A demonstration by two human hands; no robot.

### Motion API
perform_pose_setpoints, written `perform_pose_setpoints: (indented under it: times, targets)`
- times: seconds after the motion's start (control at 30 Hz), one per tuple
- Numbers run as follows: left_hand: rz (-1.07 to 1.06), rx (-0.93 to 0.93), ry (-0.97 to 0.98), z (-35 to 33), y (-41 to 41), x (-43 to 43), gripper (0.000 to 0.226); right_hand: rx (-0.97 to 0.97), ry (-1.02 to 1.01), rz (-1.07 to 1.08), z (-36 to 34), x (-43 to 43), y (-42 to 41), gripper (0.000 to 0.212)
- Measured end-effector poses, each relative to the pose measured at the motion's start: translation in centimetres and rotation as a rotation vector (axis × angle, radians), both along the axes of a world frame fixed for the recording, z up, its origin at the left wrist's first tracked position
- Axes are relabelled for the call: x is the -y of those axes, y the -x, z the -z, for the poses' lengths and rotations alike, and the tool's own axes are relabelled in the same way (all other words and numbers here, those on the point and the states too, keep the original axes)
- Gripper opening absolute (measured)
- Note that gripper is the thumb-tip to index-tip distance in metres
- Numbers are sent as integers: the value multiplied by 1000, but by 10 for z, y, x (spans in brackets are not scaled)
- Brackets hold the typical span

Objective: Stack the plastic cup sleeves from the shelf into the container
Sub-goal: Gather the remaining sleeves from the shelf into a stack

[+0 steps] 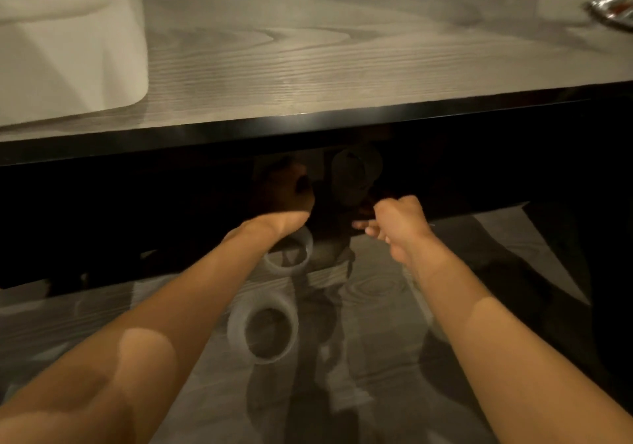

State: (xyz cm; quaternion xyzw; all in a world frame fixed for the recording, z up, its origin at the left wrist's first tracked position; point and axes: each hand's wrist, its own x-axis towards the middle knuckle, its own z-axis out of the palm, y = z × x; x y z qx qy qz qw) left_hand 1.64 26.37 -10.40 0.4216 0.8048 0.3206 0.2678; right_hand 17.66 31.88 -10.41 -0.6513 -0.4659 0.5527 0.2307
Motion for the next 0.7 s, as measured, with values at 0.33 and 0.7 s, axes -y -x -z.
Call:
perform_pose_setpoints:
  times: [0.33, 0.7]
  targets:
    - [181, 75, -81, -4, -30, -59, 35, -184, -71, -16, -2, -35, -5, 16]
    - [0, 251, -156, -2, -31, -62, 41, -133, -362, -181, 4, -47, -11, 31]
